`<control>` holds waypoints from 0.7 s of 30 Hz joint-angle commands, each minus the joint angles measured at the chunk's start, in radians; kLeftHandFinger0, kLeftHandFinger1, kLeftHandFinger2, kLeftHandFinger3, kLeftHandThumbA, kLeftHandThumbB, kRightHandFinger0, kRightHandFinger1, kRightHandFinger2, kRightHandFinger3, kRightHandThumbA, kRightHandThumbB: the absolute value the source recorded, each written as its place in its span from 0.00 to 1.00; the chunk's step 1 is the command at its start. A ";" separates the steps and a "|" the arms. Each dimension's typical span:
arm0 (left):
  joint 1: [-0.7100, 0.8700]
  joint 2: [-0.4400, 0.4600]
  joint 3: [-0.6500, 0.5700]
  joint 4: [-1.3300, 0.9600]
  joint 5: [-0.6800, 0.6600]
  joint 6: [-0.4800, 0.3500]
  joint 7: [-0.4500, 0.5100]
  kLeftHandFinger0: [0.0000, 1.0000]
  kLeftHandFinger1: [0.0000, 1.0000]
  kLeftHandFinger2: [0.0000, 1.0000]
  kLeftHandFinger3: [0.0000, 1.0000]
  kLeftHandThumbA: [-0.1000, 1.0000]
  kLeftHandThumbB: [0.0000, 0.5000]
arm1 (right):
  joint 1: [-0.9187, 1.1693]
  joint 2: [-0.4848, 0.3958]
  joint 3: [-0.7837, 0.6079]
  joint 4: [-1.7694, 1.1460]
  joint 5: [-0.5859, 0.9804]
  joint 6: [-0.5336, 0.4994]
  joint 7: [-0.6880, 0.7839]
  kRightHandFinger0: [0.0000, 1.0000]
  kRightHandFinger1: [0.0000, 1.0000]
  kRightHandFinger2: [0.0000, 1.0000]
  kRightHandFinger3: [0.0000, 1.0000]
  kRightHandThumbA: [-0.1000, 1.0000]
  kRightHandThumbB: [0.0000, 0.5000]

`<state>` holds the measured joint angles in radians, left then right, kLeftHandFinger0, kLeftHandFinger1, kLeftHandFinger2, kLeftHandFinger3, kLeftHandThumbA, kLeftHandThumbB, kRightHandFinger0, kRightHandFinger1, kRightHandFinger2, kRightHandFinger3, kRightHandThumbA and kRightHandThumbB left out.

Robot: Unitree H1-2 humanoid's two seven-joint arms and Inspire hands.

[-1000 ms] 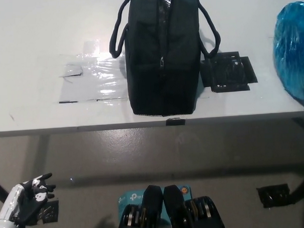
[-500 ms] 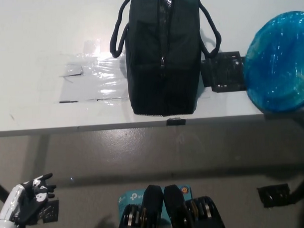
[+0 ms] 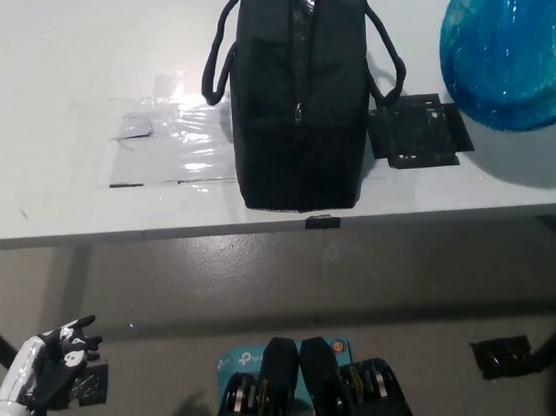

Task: The robot uses its right hand to pick up a stack of plates kept in the middle of the desk and put it inside a bag kept next to it

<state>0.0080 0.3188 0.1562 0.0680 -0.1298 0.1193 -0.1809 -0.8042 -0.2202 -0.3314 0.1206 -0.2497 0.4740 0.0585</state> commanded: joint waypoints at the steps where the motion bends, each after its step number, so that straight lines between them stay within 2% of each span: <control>1: 0.000 0.032 0.005 -0.035 0.006 -0.012 -0.007 0.69 0.71 0.83 1.00 0.00 0.34 | -0.082 -0.037 0.018 -0.053 -0.025 -0.004 -0.003 0.00 0.00 0.00 0.02 0.00 0.38; 2: 0.000 0.032 0.004 -0.033 0.009 -0.018 -0.007 0.68 0.70 0.82 1.00 0.00 0.34 | -0.098 -0.033 0.014 -0.048 -0.046 -0.004 0.003 0.00 0.00 0.00 0.09 0.00 0.30; 3: 0.000 0.032 0.004 -0.033 0.008 -0.017 -0.008 0.68 0.71 0.82 1.00 0.00 0.33 | -0.108 -0.036 0.023 -0.047 -0.051 -0.004 0.006 0.00 0.00 0.00 0.13 0.00 0.16; 4: 0.000 0.033 0.004 -0.034 0.007 -0.015 -0.009 0.68 0.71 0.83 1.00 0.00 0.33 | -0.119 -0.042 0.035 -0.046 -0.046 -0.004 0.007 0.00 0.00 0.00 0.11 0.00 0.10; 5: 0.001 0.034 0.003 -0.033 0.005 -0.020 -0.013 0.68 0.71 0.83 1.00 0.00 0.31 | -0.133 -0.051 0.053 -0.037 -0.079 -0.004 0.009 0.00 0.00 0.00 0.11 0.00 0.10; 6: 0.001 0.033 0.002 -0.038 0.009 -0.014 -0.008 0.68 0.72 0.85 1.00 0.00 0.31 | -0.149 -0.070 0.089 -0.038 -0.084 -0.004 0.028 0.00 0.00 0.00 0.12 0.00 0.20; 7: 0.001 0.032 0.004 -0.034 0.001 -0.022 -0.014 0.68 0.72 0.84 1.00 0.00 0.31 | -0.165 -0.063 0.086 -0.035 -0.082 -0.004 0.038 0.00 0.00 0.00 0.04 0.00 0.23; 8: -0.003 0.036 0.006 -0.031 -0.003 -0.023 -0.017 0.67 0.71 0.83 1.00 0.00 0.31 | -0.170 -0.093 0.142 -0.030 -0.099 -0.004 0.045 0.00 0.00 0.00 0.01 0.00 0.29; 9: -0.003 0.036 0.007 -0.031 -0.003 -0.023 -0.017 0.67 0.71 0.83 1.00 0.00 0.31 | -0.171 -0.098 0.151 -0.029 -0.099 -0.004 0.044 0.00 0.00 0.00 0.01 0.00 0.41; 10: -0.003 0.036 0.007 -0.031 -0.003 -0.023 -0.017 0.67 0.71 0.83 1.00 0.00 0.31 | -0.170 -0.100 0.155 -0.028 -0.096 -0.004 0.042 0.00 0.00 0.00 0.02 0.00 0.47; 12: -0.002 0.037 0.004 -0.034 0.007 -0.020 -0.012 0.66 0.70 0.83 1.00 0.00 0.34 | -0.199 -0.100 0.195 -0.027 -0.141 -0.004 0.036 0.00 0.00 0.00 0.00 0.00 0.47; 13: -0.001 0.038 0.001 -0.041 0.015 -0.013 -0.008 0.67 0.72 0.85 1.00 0.00 0.35 | -0.209 -0.106 0.218 -0.025 -0.139 -0.004 0.024 0.00 0.00 0.00 0.00 0.00 0.53; 17: 0.001 0.037 0.002 -0.047 0.013 -0.004 -0.007 0.67 0.72 0.85 1.00 0.00 0.36 | -0.221 -0.101 0.222 -0.021 -0.144 -0.004 0.031 0.00 0.00 0.00 0.00 0.00 0.53; 19: -0.003 0.039 -0.005 -0.041 0.015 -0.012 -0.013 0.67 0.72 0.86 1.00 0.00 0.37 | -0.270 -0.080 0.239 -0.008 -0.195 -0.004 0.042 0.00 0.00 0.00 0.00 0.00 0.49; 21: -0.003 0.039 -0.004 -0.040 0.012 -0.008 -0.013 0.67 0.72 0.85 1.00 0.00 0.38 | -0.284 -0.078 0.251 -0.003 -0.215 -0.004 0.047 0.00 0.00 0.00 0.00 0.00 0.51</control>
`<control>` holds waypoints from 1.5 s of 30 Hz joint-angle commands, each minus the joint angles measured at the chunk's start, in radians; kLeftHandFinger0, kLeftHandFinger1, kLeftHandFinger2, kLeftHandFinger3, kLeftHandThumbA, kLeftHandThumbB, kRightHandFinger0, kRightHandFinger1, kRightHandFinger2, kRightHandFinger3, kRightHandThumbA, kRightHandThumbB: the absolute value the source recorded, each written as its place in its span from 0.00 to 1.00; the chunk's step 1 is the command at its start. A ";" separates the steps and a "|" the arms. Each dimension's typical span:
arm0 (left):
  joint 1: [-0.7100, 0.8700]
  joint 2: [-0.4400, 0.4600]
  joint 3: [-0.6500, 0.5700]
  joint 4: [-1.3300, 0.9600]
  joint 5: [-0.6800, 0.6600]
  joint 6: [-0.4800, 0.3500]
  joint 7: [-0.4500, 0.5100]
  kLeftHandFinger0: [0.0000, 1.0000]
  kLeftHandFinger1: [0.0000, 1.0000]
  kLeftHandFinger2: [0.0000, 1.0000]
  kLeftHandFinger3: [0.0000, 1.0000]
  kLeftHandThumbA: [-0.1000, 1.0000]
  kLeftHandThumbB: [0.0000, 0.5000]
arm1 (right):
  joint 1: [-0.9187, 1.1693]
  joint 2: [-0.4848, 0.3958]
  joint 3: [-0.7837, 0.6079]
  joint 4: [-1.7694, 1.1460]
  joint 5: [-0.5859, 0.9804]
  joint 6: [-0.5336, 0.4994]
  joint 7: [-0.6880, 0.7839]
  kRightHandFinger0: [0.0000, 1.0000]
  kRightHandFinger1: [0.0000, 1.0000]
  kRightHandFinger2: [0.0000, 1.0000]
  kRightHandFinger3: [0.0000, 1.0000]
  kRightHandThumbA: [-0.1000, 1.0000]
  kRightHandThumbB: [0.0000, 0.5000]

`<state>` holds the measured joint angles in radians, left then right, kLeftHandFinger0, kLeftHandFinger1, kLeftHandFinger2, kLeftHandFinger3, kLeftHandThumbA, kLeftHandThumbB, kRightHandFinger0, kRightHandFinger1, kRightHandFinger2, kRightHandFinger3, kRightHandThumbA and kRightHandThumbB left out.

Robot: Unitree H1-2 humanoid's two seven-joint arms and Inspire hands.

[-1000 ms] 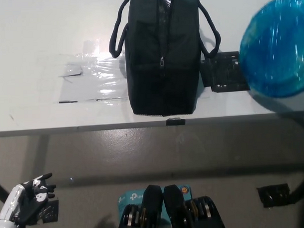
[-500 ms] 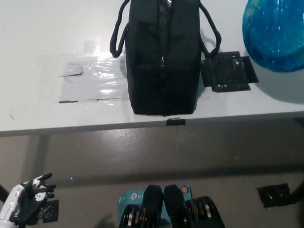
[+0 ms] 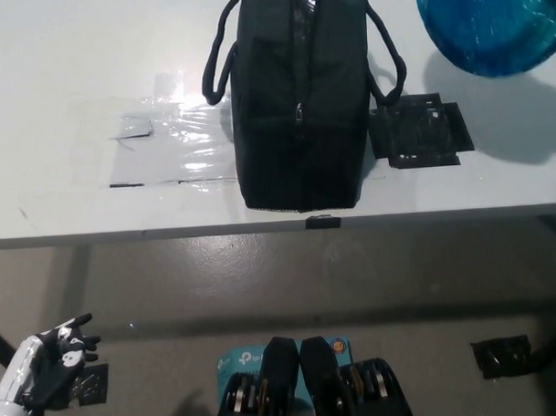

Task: The robot uses its right hand to pick up a stack of plates kept in the middle of the desk and put it inside a bag kept next to it

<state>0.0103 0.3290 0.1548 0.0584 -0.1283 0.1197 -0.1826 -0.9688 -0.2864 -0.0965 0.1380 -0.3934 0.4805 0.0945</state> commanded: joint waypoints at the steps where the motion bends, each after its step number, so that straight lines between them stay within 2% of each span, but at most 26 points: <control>1: -0.006 0.029 -0.003 -0.028 0.009 -0.009 -0.012 0.68 0.72 0.84 1.00 0.00 0.38 | -0.130 -0.008 0.023 -0.015 -0.083 -0.010 0.012 0.00 0.00 0.00 0.00 0.00 0.51; 5: -0.008 0.030 -0.004 -0.022 0.006 -0.010 -0.013 0.69 0.73 0.86 1.00 0.00 0.38 | -0.146 0.008 0.018 -0.008 -0.083 -0.010 0.012 0.00 0.00 0.00 0.00 0.00 0.49; 9: -0.008 0.031 -0.007 -0.027 0.011 0.000 -0.009 0.69 0.74 0.88 1.00 0.00 0.35 | -0.173 0.009 0.063 -0.001 -0.080 -0.010 0.008 0.00 0.00 0.00 0.00 0.00 0.59; 10: -0.008 0.031 -0.007 -0.027 0.011 0.000 -0.009 0.69 0.74 0.87 1.00 0.00 0.35 | -0.173 0.009 0.064 -0.001 -0.079 -0.010 0.007 0.00 0.00 0.00 0.00 0.00 0.58; 12: -0.009 0.030 -0.007 -0.025 0.006 -0.004 -0.011 0.69 0.73 0.88 1.00 0.00 0.38 | -0.184 0.032 0.070 0.007 -0.094 -0.010 0.011 0.00 0.00 0.00 0.01 0.00 0.52; 16: -0.009 0.030 -0.006 -0.025 0.004 -0.004 -0.011 0.68 0.73 0.87 1.00 0.00 0.39 | -0.186 0.035 0.068 0.009 -0.096 -0.010 0.014 0.00 0.00 0.00 0.00 0.00 0.52; 17: -0.006 0.029 -0.007 -0.040 0.007 0.010 -0.007 0.69 0.73 0.87 1.00 0.00 0.37 | -0.212 0.058 0.083 0.048 -0.124 -0.010 -0.003 0.00 0.00 0.00 0.01 0.00 0.57; 21: -0.006 0.029 -0.007 -0.042 0.007 0.012 -0.007 0.69 0.74 0.87 1.00 0.00 0.36 | -0.217 0.065 0.082 0.056 -0.134 -0.010 -0.003 0.00 0.00 0.00 0.00 0.00 0.57; 22: -0.008 0.033 -0.010 -0.034 0.012 0.006 -0.009 0.68 0.74 0.88 1.00 0.00 0.38 | -0.253 0.099 0.079 0.094 -0.151 -0.010 -0.008 0.00 0.00 0.00 0.05 0.00 0.51; 24: -0.010 0.032 -0.008 -0.025 0.009 0.002 -0.010 0.67 0.73 0.88 1.00 0.00 0.42 | -0.289 0.126 0.087 0.137 -0.159 -0.010 -0.031 0.00 0.00 0.00 0.07 0.00 0.52; 27: -0.010 0.032 -0.009 -0.025 0.009 0.002 -0.010 0.67 0.73 0.88 1.00 0.00 0.42 | -0.291 0.130 0.081 0.140 -0.166 -0.010 -0.029 0.00 0.00 0.00 0.06 0.00 0.51; 29: -0.003 0.019 -0.015 -0.026 0.010 -0.005 -0.008 0.66 0.73 0.87 1.00 0.00 0.41 | -0.318 0.160 0.089 0.177 -0.197 -0.010 -0.051 0.00 0.00 0.00 0.02 0.00 0.58; 32: -0.002 0.018 -0.019 -0.025 0.012 -0.001 -0.006 0.66 0.73 0.87 1.00 0.00 0.42 | -0.335 0.187 0.089 0.195 -0.239 -0.010 -0.050 0.00 0.00 0.00 0.02 0.00 0.56; 40: 0.004 0.023 -0.024 -0.028 0.015 -0.008 -0.009 0.64 0.73 0.87 1.00 0.00 0.39 | -0.375 0.195 0.093 0.221 -0.308 -0.010 -0.007 0.00 0.00 0.00 0.00 0.00 0.59; 41: -0.001 0.023 -0.024 -0.026 0.009 -0.005 -0.013 0.64 0.73 0.88 1.00 0.00 0.41 | -0.421 0.173 0.111 0.271 -0.301 -0.010 -0.008 0.00 0.01 0.14 0.02 0.00 0.49; 42: -0.001 0.023 -0.024 -0.026 0.009 -0.005 -0.013 0.64 0.73 0.88 1.00 0.00 0.41 | -0.421 0.173 0.110 0.271 -0.302 -0.010 -0.008 0.00 0.03 0.31 0.09 0.00 0.48; 43: -0.001 0.022 -0.023 -0.026 0.008 -0.005 -0.013 0.65 0.74 0.88 1.00 0.00 0.41 | -0.431 0.168 0.119 0.281 -0.301 -0.010 -0.015 0.00 0.03 0.42 0.21 0.00 0.48; 45: -0.001 0.022 -0.024 -0.026 0.007 -0.005 -0.013 0.65 0.74 0.89 1.00 0.00 0.41 | -0.433 0.167 0.121 0.284 -0.300 -0.010 -0.017 0.00 0.04 0.45 0.35 0.00 0.48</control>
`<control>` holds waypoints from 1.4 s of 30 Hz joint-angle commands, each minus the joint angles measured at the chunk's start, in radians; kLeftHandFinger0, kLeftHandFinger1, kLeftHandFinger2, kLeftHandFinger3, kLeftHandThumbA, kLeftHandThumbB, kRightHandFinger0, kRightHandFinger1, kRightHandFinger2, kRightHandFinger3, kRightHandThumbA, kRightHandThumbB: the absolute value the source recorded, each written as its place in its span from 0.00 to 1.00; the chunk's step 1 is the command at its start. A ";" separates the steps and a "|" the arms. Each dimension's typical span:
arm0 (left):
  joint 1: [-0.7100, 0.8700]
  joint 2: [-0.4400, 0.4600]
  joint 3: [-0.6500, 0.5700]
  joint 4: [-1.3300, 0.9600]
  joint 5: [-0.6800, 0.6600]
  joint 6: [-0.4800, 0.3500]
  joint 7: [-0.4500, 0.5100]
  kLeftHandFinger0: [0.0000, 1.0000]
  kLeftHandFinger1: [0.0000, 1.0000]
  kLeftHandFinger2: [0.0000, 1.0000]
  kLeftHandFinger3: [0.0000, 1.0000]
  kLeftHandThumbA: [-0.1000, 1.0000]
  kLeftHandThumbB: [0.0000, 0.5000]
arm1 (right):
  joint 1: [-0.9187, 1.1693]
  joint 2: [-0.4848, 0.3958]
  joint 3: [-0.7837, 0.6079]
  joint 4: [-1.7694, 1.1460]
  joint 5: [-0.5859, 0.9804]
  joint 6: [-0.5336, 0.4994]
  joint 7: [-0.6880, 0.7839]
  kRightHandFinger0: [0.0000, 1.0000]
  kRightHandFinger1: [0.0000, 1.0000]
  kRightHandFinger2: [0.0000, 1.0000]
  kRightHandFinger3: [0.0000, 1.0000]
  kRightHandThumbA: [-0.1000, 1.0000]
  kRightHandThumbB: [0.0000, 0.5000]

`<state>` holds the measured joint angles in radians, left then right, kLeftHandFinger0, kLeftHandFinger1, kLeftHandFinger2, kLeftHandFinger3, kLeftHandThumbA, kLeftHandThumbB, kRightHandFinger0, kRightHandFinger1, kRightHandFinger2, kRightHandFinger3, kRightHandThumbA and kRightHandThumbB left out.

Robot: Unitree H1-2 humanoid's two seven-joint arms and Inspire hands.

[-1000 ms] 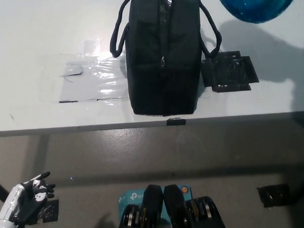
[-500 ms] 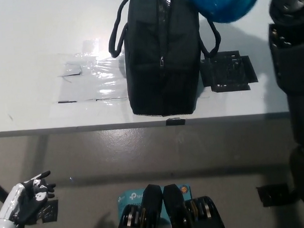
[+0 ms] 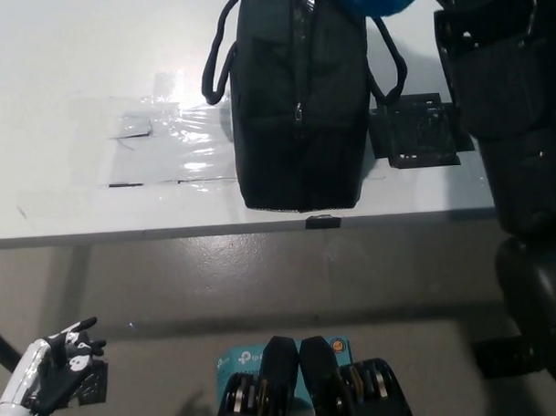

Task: The robot uses its right hand to pick up a stack of plates kept in the middle of the desk and put it inside a bag kept next to it

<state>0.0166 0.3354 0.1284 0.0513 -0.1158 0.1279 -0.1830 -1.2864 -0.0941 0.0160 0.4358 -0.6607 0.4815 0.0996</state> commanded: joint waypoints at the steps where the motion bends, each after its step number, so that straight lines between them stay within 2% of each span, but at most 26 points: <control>1: -0.008 0.015 0.001 -0.016 -0.002 -0.016 -0.012 0.64 0.74 0.88 1.00 0.00 0.42 | -0.120 -0.027 0.015 -0.008 -0.039 -0.012 -0.025 0.00 0.03 0.42 0.32 0.00 0.44; 3: -0.009 0.014 -0.001 -0.009 -0.003 -0.025 -0.014 0.64 0.73 0.88 1.00 0.00 0.41 | -0.126 -0.016 0.004 0.010 -0.072 -0.012 -0.024 0.00 0.00 0.38 0.34 0.00 0.42; 7: -0.009 0.014 0.000 -0.010 -0.004 -0.023 -0.014 0.65 0.74 0.87 1.00 0.00 0.41 | -0.127 -0.006 -0.010 0.020 -0.091 -0.012 -0.023 0.00 0.00 0.38 0.35 0.00 0.40; 9: -0.005 0.014 -0.003 -0.022 0.005 -0.010 -0.006 0.65 0.74 0.88 1.00 0.00 0.41 | -0.110 0.009 -0.012 0.055 -0.109 -0.012 -0.042 0.00 0.00 0.38 0.38 0.00 0.44; 13: -0.004 0.014 -0.003 -0.025 0.004 -0.009 -0.007 0.65 0.74 0.88 1.00 0.00 0.41 | -0.108 0.016 -0.023 0.060 -0.123 -0.012 -0.035 0.00 0.00 0.39 0.38 0.00 0.44; 14: -0.003 0.014 -0.002 -0.024 0.002 -0.009 -0.009 0.66 0.75 0.89 1.00 0.00 0.41 | -0.087 0.037 -0.046 0.123 -0.159 -0.012 -0.058 0.00 0.00 0.37 0.47 0.00 0.35; 15: -0.003 0.015 -0.003 -0.025 0.003 -0.008 -0.009 0.66 0.76 0.90 1.00 0.00 0.42 | -0.084 0.041 -0.049 0.142 -0.172 -0.012 -0.065 0.00 0.00 0.30 0.45 0.00 0.28; 18: -0.005 0.013 -0.001 -0.015 -0.003 -0.022 -0.012 0.65 0.75 0.89 1.00 0.00 0.42 | -0.090 0.054 -0.057 0.187 -0.182 -0.012 -0.085 0.00 0.00 0.01 0.21 0.00 0.15; 19: -0.006 0.013 0.000 -0.013 -0.006 -0.024 -0.014 0.65 0.75 0.89 1.00 0.00 0.42 | -0.092 0.060 -0.062 0.194 -0.186 -0.012 -0.087 0.00 0.00 0.00 0.20 0.00 0.15; 20: -0.006 0.013 0.000 -0.013 -0.006 -0.024 -0.014 0.65 0.76 0.89 1.00 0.00 0.42 | -0.093 0.061 -0.065 0.195 -0.189 -0.012 -0.087 0.00 0.00 0.00 0.20 0.00 0.15; 21: -0.004 0.012 -0.001 -0.022 -0.001 -0.011 -0.009 0.65 0.76 0.89 1.00 0.00 0.40 | -0.095 0.082 -0.056 0.189 -0.179 -0.012 -0.105 0.00 0.00 0.07 0.13 0.00 0.22; 22: -0.002 0.010 -0.003 -0.020 -0.001 -0.014 -0.009 0.66 0.76 0.89 1.00 0.00 0.41 | -0.093 0.085 -0.046 0.183 -0.174 -0.012 -0.109 0.00 0.00 0.28 0.21 0.00 0.32; 25: 0.000 0.005 -0.003 -0.013 -0.003 -0.017 -0.008 0.66 0.76 0.89 1.00 0.00 0.40 | -0.104 0.101 -0.031 0.188 -0.156 -0.012 -0.116 0.00 0.03 0.43 0.37 0.00 0.42; 27: 0.005 0.005 -0.008 -0.013 0.005 -0.021 -0.008 0.65 0.76 0.89 1.00 0.00 0.39 | -0.110 0.108 -0.035 0.195 -0.163 -0.012 -0.109 0.00 0.04 0.44 0.43 0.00 0.40; 29: 0.005 0.007 -0.010 -0.010 0.006 -0.027 -0.010 0.65 0.76 0.90 1.00 0.00 0.41 | -0.120 0.114 -0.046 0.210 -0.178 -0.012 -0.108 0.00 0.04 0.43 0.44 0.00 0.36; 31: 0.006 0.008 -0.011 -0.009 0.002 -0.035 -0.014 0.65 0.76 0.90 1.00 0.00 0.40 | -0.130 0.123 -0.075 0.228 -0.199 -0.012 -0.104 0.00 0.02 0.43 0.50 0.00 0.23; 32: 0.005 0.007 -0.011 -0.011 -0.002 -0.030 -0.016 0.65 0.76 0.90 1.00 0.00 0.39 | -0.144 0.122 -0.091 0.250 -0.209 -0.012 -0.104 0.00 0.00 0.38 0.46 0.00 0.17; 33: 0.003 0.006 -0.009 -0.008 -0.005 -0.026 -0.016 0.65 0.76 0.90 1.00 0.00 0.40 | -0.155 0.121 -0.105 0.264 -0.216 -0.012 -0.098 0.00 0.00 0.22 0.36 0.00 0.06; 34: 0.002 0.006 -0.009 -0.007 -0.006 -0.027 -0.016 0.65 0.76 0.89 1.00 0.00 0.39 | -0.166 0.122 -0.122 0.273 -0.237 -0.012 -0.088 0.00 0.00 0.14 0.31 0.00 0.01; 35: 0.014 0.007 -0.009 -0.014 -0.006 -0.027 -0.017 0.65 0.76 0.89 1.00 0.00 0.40 | -0.164 0.130 -0.139 0.270 -0.256 -0.012 -0.087 0.00 0.00 0.09 0.27 0.00 0.00; 36: 0.016 0.007 -0.009 -0.015 -0.005 -0.026 -0.016 0.65 0.75 0.89 1.00 0.00 0.40 | -0.174 0.134 -0.155 0.283 -0.273 -0.012 -0.096 0.00 0.00 0.09 0.26 0.00 0.00; 38: 0.015 0.006 -0.008 -0.015 -0.006 -0.017 -0.014 0.66 0.76 0.89 1.00 0.00 0.37 | -0.202 0.138 -0.185 0.303 -0.286 -0.012 -0.092 0.00 0.00 0.21 0.35 0.00 0.00; 40: 0.015 0.005 -0.008 -0.019 -0.007 -0.015 -0.015 0.66 0.76 0.89 1.00 0.00 0.39 | -0.235 0.143 -0.198 0.320 -0.305 -0.012 -0.086 0.00 0.00 0.32 0.40 0.00 0.00; 42: 0.016 0.004 -0.007 -0.016 -0.009 -0.017 -0.014 0.66 0.75 0.88 1.00 0.00 0.39 | -0.243 0.147 -0.204 0.336 -0.311 -0.012 -0.089 0.00 0.00 0.37 0.45 0.00 0.00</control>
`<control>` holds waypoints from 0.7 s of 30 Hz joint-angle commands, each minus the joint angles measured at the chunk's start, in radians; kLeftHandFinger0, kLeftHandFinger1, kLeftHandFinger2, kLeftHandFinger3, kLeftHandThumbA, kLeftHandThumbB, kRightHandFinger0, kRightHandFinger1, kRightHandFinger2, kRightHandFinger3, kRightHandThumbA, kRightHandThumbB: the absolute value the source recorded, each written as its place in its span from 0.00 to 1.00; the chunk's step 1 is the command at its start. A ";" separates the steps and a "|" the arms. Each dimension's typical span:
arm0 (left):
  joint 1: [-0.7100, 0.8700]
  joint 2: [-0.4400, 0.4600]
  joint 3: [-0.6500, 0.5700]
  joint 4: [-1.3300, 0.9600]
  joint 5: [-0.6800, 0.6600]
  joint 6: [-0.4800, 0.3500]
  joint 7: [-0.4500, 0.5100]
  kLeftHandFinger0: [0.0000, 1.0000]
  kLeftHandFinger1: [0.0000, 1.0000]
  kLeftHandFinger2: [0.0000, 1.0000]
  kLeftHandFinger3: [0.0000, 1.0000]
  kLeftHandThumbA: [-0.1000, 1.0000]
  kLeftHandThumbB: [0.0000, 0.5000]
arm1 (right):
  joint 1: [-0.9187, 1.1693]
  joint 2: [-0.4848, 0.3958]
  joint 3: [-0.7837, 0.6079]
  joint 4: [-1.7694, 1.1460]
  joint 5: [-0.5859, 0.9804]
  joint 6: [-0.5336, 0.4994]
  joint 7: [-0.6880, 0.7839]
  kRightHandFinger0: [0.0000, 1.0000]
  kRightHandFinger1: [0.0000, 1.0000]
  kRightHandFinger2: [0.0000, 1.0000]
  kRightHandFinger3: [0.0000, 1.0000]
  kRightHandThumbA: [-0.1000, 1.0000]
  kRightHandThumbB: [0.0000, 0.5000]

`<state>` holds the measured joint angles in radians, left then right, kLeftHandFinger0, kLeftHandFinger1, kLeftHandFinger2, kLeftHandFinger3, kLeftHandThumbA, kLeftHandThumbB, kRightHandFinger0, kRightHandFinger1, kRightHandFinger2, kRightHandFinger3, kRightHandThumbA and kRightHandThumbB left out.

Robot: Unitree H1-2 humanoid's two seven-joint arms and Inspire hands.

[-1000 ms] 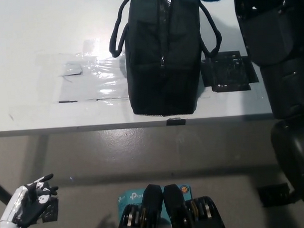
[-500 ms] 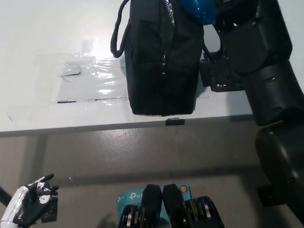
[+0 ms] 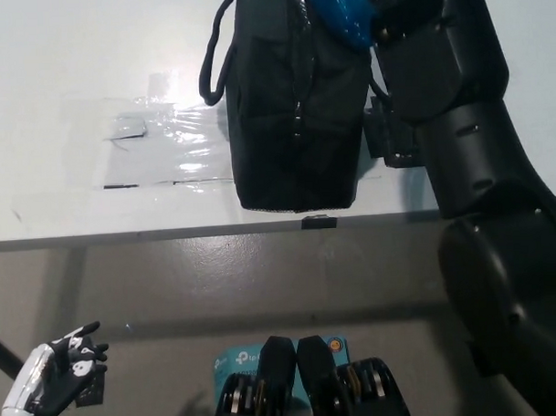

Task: The robot uses its right hand to pick up a stack of plates kept in the middle of the desk and put it inside a bag kept next to it

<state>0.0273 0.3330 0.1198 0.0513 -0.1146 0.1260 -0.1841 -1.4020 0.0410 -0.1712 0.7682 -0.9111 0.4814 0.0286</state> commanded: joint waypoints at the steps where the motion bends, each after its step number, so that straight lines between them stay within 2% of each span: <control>1: 0.005 0.007 0.002 -0.016 -0.010 -0.016 -0.013 0.66 0.75 0.88 1.00 0.00 0.39 | -0.128 0.013 -0.021 0.004 -0.065 -0.011 -0.017 0.00 0.00 0.37 0.45 0.00 0.00; 2: 0.005 0.005 0.001 -0.021 -0.006 -0.008 -0.009 0.66 0.75 0.88 1.00 0.00 0.42 | -0.162 0.026 -0.035 0.027 -0.073 -0.011 -0.019 0.00 0.05 0.43 0.57 0.00 0.01; 3: 0.004 0.004 0.001 -0.021 -0.005 -0.004 -0.007 0.66 0.76 0.88 1.00 0.00 0.42 | -0.169 0.029 -0.040 0.033 -0.078 -0.011 -0.018 0.00 0.00 0.39 0.55 0.00 0.00; 6: 0.003 0.004 -0.002 -0.020 0.001 -0.007 -0.005 0.68 0.76 0.88 1.00 0.00 0.39 | -0.198 0.051 -0.080 0.063 -0.096 -0.011 -0.036 0.00 0.00 0.32 0.46 0.00 0.00; 9: 0.003 0.002 0.001 -0.022 -0.005 -0.007 -0.006 0.69 0.76 0.87 1.00 0.00 0.41 | -0.211 0.080 -0.140 0.075 -0.107 -0.011 -0.056 0.00 0.00 0.24 0.40 0.00 0.00; 10: 0.003 -0.001 -0.003 -0.025 -0.003 -0.007 -0.006 0.69 0.76 0.87 1.00 0.00 0.42 | -0.206 0.089 -0.164 0.069 -0.126 -0.011 -0.056 0.00 0.00 0.14 0.33 0.00 0.00; 12: 0.001 -0.002 -0.001 -0.021 -0.008 -0.007 -0.007 0.69 0.76 0.87 1.00 0.00 0.40 | -0.214 0.111 -0.223 0.083 -0.147 -0.011 -0.075 0.00 0.00 0.08 0.29 0.00 0.00; 14: 0.005 0.000 -0.003 -0.024 -0.005 -0.004 -0.009 0.69 0.76 0.87 1.00 0.00 0.40 | -0.202 0.133 -0.265 0.071 -0.184 -0.011 -0.059 0.00 0.00 0.09 0.31 0.00 0.00; 16: 0.005 0.000 -0.003 -0.025 -0.006 -0.006 -0.011 0.69 0.76 0.87 1.00 0.00 0.39 | -0.200 0.138 -0.274 0.066 -0.195 -0.011 -0.050 0.00 0.00 0.02 0.26 0.00 0.00; 19: 0.005 0.002 -0.006 -0.024 -0.004 -0.007 -0.012 0.69 0.76 0.88 1.00 0.00 0.38 | -0.204 0.156 -0.309 0.063 -0.236 -0.011 -0.044 0.00 0.00 0.00 0.31 0.00 0.00; 21: 0.005 0.003 -0.006 -0.024 -0.005 -0.009 -0.013 0.69 0.76 0.87 1.00 0.00 0.37 | -0.212 0.167 -0.334 0.063 -0.243 -0.011 -0.049 0.00 0.00 0.00 0.25 0.00 0.00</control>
<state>0.0280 0.3309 0.1165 0.0511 -0.1145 0.1271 -0.1841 -1.5131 0.1899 -0.4783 0.8618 -1.0888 0.4815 0.0100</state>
